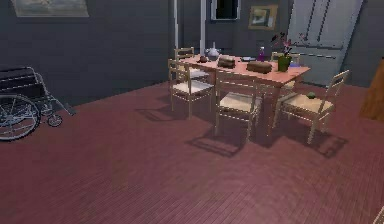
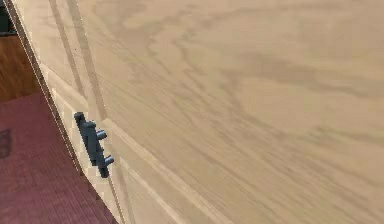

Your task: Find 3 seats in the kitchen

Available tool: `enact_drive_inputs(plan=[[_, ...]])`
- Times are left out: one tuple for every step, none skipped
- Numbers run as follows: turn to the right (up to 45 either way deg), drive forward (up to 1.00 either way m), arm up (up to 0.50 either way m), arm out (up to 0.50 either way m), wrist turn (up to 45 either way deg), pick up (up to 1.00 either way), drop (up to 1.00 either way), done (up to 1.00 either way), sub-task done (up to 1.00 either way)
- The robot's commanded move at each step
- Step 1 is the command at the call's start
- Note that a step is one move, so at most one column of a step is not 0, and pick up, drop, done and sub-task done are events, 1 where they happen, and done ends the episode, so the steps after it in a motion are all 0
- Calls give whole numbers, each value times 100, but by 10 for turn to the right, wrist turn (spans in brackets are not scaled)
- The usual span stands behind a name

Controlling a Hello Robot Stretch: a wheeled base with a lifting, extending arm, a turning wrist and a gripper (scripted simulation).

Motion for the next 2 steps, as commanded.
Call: enact_drive_inputs(plan=[[0, 40, 0, 0, 0, 0, 0, 0, 0], [420, 0, 0, 0, 0, 0, 0, 0, 0]])
